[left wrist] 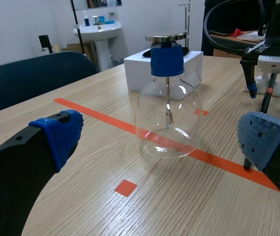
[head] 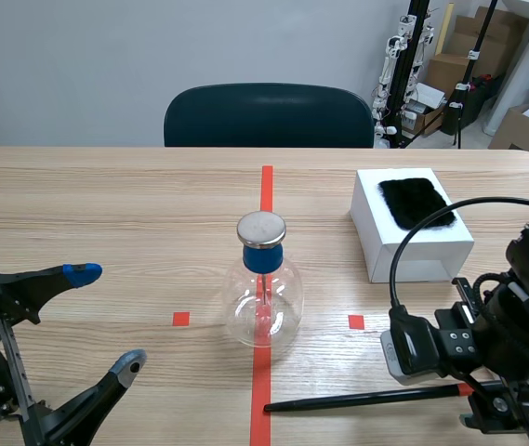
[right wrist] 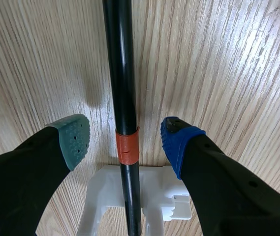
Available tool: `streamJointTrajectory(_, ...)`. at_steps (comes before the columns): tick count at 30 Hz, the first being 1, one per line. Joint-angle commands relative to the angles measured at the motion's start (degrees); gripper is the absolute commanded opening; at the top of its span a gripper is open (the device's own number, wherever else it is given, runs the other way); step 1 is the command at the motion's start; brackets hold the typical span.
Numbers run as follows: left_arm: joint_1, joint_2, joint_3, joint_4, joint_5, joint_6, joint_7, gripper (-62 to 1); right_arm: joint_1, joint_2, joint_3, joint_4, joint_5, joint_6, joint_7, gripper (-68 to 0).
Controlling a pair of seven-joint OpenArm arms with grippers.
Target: Do the electroscope experiment. pick up the black charging rod
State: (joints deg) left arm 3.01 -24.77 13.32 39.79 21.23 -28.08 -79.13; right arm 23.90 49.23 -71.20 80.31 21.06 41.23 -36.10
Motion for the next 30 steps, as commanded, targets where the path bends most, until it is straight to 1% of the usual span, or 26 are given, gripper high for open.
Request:
streamJointTrajectory(1, -0.17, -0.17, -0.42, 0.66, -0.61, 0.09, -0.83, 1.4, 1.03, 1.29, 1.73, 1.38, 0.20, 0.20, 0.04, -36.0)
streamJointTrajectory(8, -0.17, -0.17, -0.42, 0.66, -0.61, 0.09, -0.85, 1.4, 0.85, 1.88, 1.92, 2.51, 0.22, 0.20, -0.02, -36.0)
streamJointTrajectory(17, -0.17, -0.17, -0.42, 0.66, -0.61, 0.09, -0.83, 1.4, 0.55, 1.88, 1.86, 2.51, 0.24, 0.20, -2.19, -36.0)
streamJointTrajectory(20, -0.17, -0.17, -0.42, 0.66, -0.61, 0.09, -0.83, 1.4, 0.55, 1.88, 1.86, 2.51, 0.22, 0.20, -2.19, -36.1)
streamJointTrajectory(21, -0.17, -0.17, -0.42, 0.66, -0.61, 0.09, -0.83, 1.4, 0.55, 1.88, 1.86, 2.51, 0.22, 0.20, -2.19, -37.7)
streamJointTrajectory(25, -0.17, -0.17, -0.42, 0.66, -0.61, 0.09, -0.83, 1.4, 0.55, 1.86, 1.86, 2.51, 0.22, 0.26, -2.16, -47.7)
streamJointTrajectory(30, -0.17, -0.17, -0.42, 0.66, -0.61, 0.09, -0.83, 1.4, 0.55, 1.86, 1.86, 2.51, 0.22, 0.39, -2.16, -55.7)
